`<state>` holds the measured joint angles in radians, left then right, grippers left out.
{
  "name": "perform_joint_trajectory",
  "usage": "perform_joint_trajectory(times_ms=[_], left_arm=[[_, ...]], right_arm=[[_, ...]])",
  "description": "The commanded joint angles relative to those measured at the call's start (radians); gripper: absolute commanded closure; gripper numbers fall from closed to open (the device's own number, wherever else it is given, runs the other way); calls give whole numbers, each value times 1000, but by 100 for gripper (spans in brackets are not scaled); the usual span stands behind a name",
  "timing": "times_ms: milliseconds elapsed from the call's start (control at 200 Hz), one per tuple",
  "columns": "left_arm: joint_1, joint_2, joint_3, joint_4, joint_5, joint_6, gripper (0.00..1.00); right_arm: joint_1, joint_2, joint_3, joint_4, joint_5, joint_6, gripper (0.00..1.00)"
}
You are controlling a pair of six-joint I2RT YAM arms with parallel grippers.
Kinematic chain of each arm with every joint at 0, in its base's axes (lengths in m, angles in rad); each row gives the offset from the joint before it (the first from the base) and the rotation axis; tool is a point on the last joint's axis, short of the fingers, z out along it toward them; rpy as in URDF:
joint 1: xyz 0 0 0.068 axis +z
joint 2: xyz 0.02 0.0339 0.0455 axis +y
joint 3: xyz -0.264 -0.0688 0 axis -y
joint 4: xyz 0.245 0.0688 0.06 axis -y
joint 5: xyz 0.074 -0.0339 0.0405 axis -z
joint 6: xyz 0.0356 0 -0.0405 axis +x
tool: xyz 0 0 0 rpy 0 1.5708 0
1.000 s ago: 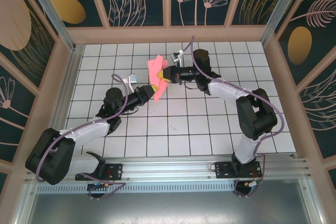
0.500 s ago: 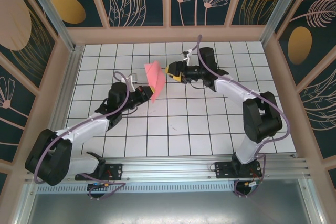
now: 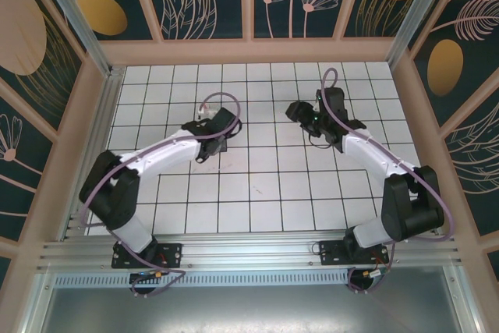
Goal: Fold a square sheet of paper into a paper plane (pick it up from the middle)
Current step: Turn over the paper at the center of the table.
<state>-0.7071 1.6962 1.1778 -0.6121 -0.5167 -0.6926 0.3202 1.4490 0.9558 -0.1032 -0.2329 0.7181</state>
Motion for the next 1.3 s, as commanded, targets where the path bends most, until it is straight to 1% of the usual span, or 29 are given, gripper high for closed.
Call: perform_joint_trajectory(times_ms=[0,80,185,250,315,355,440,490,615,691,716,731,791,891,976,1021,1126,1236,1296], left_arm=[[-43,120,74,-209,-159,-31,97],[-76,199,123,-215,-155,-37,97],[-116,285,183,-204,-110,-27,94],[-133,319,208,-191,-75,-14,91],[-137,324,216,-162,-27,-3,84],[-137,312,211,-142,-3,3,78],[-138,266,197,-103,47,24,68],[-136,227,189,-84,80,33,61],[-133,113,143,-10,173,59,48],[-119,37,98,35,224,64,40],[-110,24,78,53,238,60,38],[-103,-14,64,65,245,57,36],[-69,-88,1,119,281,43,30],[12,-204,-119,220,348,-9,22],[76,-292,-232,305,374,-64,12],[109,-328,-288,345,390,-91,9],[178,-381,-397,424,445,-155,7],[225,-426,-497,529,519,-212,7],[242,-440,-537,571,545,-240,7]], right_arm=[[-10,-40,-17,-24,69,21,37],[-20,-39,-23,-28,67,27,37],[-35,-37,-30,-27,59,40,38],[-40,-36,-31,-24,55,46,38],[-41,-33,-29,-24,52,49,38],[-43,-32,-28,-25,48,48,38],[-42,-24,-24,-30,47,46,38],[-41,-18,-19,-33,44,41,38],[-41,11,-3,-41,23,10,37],[-33,41,20,-49,-7,-37,36],[-27,58,35,-58,-15,-53,35],[-20,69,47,-67,-18,-64,35],[13,118,101,-114,-17,-112,35],[111,201,194,-177,6,-174,35],[208,273,268,-204,6,-222,33],[254,312,309,-220,20,-232,32],[324,405,382,-239,21,-244,33],[352,492,444,-243,-19,-254,43],[355,533,473,-243,-45,-258,46]])
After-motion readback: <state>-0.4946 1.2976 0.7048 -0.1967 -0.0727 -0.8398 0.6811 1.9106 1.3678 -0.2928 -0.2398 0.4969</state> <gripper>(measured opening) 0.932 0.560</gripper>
